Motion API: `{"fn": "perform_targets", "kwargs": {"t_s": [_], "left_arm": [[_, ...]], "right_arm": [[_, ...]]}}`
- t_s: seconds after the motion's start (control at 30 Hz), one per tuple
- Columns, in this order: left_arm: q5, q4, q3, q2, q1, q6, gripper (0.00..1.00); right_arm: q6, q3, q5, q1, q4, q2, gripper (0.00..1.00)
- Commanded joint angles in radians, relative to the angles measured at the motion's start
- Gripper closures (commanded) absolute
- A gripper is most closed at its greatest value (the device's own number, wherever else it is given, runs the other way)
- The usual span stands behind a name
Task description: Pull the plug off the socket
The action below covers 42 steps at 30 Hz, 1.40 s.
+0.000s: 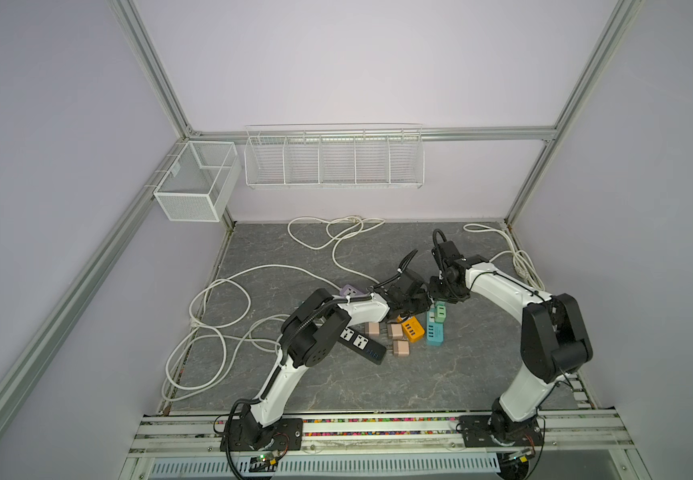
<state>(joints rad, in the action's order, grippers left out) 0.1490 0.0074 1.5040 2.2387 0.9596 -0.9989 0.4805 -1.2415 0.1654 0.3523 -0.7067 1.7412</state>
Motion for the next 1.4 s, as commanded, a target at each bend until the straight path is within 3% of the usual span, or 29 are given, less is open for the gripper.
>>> {"fn": "perform_targets", "kwargs": {"t_s": [0.0,0.2,0.37,0.57,0.93,1.2,1.37], "left_arm": [[-0.043,-0.286,-0.085,0.090,0.009,-0.002,0.72],[-0.048,-0.289,-0.086,0.091,0.009,-0.001,0.72],[-0.046,-0.284,-0.090,0.091,0.008,-0.004,0.72],[-0.049,-0.283,-0.090,0.091,0.009,-0.004,0.72],[-0.049,-0.283,-0.092,0.096,0.009,-0.005,0.72],[-0.051,-0.281,-0.094,0.096,0.008,-0.007,0.73],[-0.057,-0.282,-0.098,0.091,0.008,-0.007,0.73]], "right_arm": [[0.027,-0.040,-0.001,0.039,0.045,0.021,0.93],[0.009,-0.066,0.085,0.034,-0.014,0.022,0.93],[0.000,-0.011,0.081,-0.025,-0.001,-0.034,0.93],[0.027,-0.045,0.025,0.029,0.030,0.002,0.93],[-0.003,-0.044,0.090,-0.014,-0.012,-0.018,0.93],[0.019,-0.112,0.051,0.052,-0.010,0.049,0.93],[0.001,-0.064,0.090,0.000,-0.015,-0.007,0.93]]}}
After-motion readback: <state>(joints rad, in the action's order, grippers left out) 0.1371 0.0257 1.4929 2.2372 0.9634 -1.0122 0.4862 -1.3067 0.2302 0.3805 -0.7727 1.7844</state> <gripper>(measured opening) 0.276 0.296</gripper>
